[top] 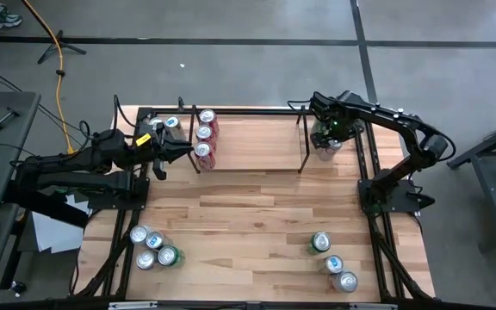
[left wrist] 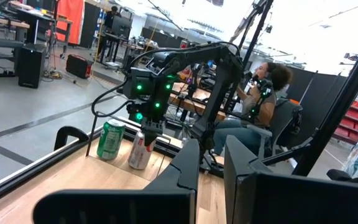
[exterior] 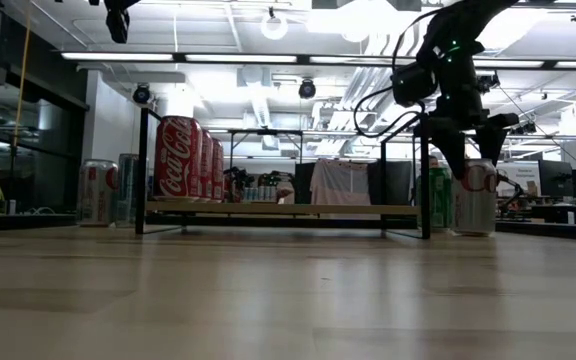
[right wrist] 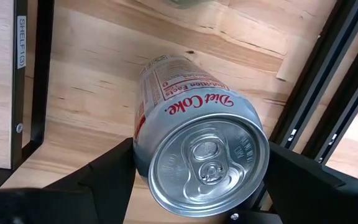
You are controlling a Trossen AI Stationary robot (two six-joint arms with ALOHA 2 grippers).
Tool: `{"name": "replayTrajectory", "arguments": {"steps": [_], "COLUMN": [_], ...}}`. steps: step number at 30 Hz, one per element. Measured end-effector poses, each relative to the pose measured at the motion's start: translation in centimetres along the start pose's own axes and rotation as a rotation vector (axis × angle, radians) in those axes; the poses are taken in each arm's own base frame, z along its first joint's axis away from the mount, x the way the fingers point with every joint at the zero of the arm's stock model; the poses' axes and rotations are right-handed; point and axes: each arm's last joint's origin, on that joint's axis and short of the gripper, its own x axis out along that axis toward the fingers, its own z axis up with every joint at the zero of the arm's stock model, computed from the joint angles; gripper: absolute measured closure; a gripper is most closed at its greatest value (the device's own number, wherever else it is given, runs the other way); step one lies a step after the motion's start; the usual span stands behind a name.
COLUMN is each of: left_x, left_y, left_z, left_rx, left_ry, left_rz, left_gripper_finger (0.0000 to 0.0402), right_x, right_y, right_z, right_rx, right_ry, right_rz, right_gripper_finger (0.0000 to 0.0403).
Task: Place canned beverage on shelf
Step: Put the top right silver soda can on the shelf
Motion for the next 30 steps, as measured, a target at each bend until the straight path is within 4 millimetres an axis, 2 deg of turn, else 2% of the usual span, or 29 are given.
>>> {"name": "replayTrajectory", "arguments": {"steps": [11, 21, 25, 30], "left_x": [0.0, 0.0, 0.0, 0.0], "left_y": [0.0, 0.0, 0.0, 0.0], "left_z": [0.0, 0.0, 0.0, 0.0], "left_rx": [-0.002, -0.001, -0.001, -0.003], "left_ry": [-0.001, -0.002, -0.002, -0.001], "left_rz": [0.000, -0.001, -0.001, 0.000], "left_gripper_finger": [0.0402, 0.0401, 0.0401, 0.0401], "right_x": [0.0, 0.0, -0.4, -2.1], "right_y": [0.0, 0.0, 0.0, -0.1], "right_z": [0.0, 0.0, -0.1, 0.1], "right_rx": [0.002, -0.002, -0.140, -0.408], "right_ry": [-0.001, -0.004, 0.015, 0.013], "right_rz": [-0.001, -0.003, 0.013, 0.051], "right_gripper_finger": [0.0101, 0.0013, 0.0007, 0.0006]}}
